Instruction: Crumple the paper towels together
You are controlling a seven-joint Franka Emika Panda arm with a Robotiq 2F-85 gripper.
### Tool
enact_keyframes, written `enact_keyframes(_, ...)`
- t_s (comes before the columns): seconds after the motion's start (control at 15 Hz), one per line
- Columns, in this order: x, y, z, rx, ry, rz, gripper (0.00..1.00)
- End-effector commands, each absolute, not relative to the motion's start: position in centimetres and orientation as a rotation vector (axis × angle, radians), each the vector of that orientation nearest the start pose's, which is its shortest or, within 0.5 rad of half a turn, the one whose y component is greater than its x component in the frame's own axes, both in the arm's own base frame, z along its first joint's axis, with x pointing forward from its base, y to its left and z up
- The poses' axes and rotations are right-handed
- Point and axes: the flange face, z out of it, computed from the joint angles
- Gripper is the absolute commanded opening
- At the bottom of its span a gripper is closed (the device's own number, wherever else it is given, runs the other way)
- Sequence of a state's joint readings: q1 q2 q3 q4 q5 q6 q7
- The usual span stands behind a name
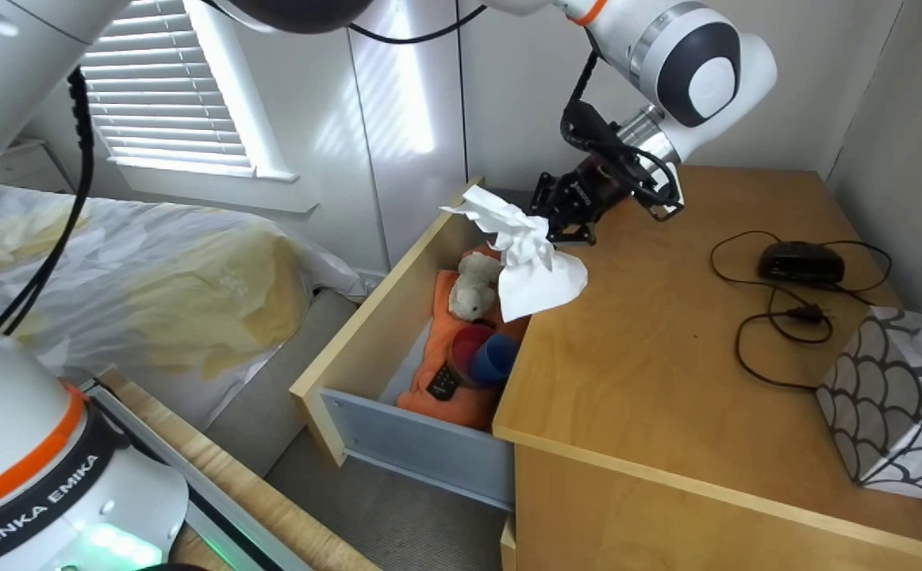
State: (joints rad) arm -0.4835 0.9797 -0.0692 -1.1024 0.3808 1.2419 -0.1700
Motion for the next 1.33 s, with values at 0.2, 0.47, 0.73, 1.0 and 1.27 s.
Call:
enact_keyframes(0.2, 63.1, -33.5, 18.5, -2.347, 0.951, 0.721, 0.02)
enact_keyframes(0.47, 65.1, -34.9, 17.8, -2.382, 1.218, 0.560, 0.02)
enact_keyframes(0.73, 67.0, -36.0, 17.0, -2.391, 1.463, 0.341, 0.02)
enact_keyframes(1.0, 68.7, -36.8, 16.8, -2.390, 1.679, 0.097, 0.02)
enact_keyframes(1.27, 70.2, -36.7, 17.2, -2.438, 1.833, -0.147, 0.02)
